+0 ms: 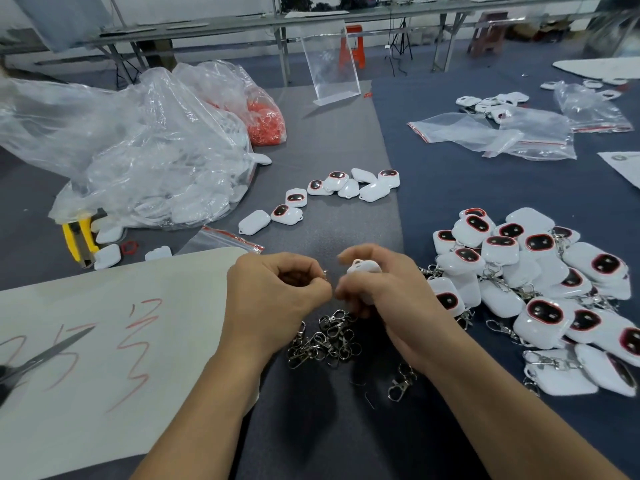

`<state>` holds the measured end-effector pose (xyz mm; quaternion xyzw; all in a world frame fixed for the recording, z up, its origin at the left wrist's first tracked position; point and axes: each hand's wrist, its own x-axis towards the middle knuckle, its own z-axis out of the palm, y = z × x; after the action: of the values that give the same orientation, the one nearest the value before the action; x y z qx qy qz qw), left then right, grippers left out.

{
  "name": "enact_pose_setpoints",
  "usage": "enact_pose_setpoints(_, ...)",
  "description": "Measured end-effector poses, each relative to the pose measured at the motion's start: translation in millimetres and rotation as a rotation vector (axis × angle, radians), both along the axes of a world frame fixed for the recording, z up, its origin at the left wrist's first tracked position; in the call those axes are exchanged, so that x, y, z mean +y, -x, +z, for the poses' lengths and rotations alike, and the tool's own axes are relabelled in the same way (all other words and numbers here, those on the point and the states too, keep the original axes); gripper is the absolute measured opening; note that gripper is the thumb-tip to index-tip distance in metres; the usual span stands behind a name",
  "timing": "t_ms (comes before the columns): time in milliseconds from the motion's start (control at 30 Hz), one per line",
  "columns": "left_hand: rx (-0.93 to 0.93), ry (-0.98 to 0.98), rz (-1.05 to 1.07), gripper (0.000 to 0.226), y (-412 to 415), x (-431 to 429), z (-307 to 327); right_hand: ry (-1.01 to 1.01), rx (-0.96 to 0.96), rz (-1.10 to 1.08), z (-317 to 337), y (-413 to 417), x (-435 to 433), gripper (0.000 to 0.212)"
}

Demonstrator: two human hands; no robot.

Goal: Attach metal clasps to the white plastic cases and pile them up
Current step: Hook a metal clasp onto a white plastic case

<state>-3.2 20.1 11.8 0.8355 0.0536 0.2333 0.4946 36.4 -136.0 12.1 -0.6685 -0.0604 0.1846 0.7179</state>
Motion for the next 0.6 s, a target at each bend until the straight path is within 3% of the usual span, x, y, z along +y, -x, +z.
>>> enact_pose_setpoints(100,0.026,-0.446,0.151,0.009,1.7,3.5,-1.9,0.129,-0.111,-0.035,-1.6,-4.7,-3.4,0.020)
enact_pose_setpoints(200,0.099,-0.641,0.095,0.011,-1.1,0.0,-4.3,0.394,-0.317,-0.046,-4.7,-9.6,-12.7,0.023)
enact_pose_setpoints(300,0.184,-0.631,-0.033,0.007,-5.2,-1.8,-6.7,0.555,-0.444,-0.068,-7.1,-11.7,-18.0,0.025)
enact_pose_setpoints(433,0.201,-0.500,-0.080,0.008,-7.9,2.3,-7.4,0.520,-0.462,-0.069,-9.6,-14.0,-14.3,0.033)
enact_pose_setpoints(600,0.239,-0.427,-0.102,0.023,-8.2,3.8,-9.1,0.549,-0.504,-0.021,-9.4,-17.0,-6.9,0.021)
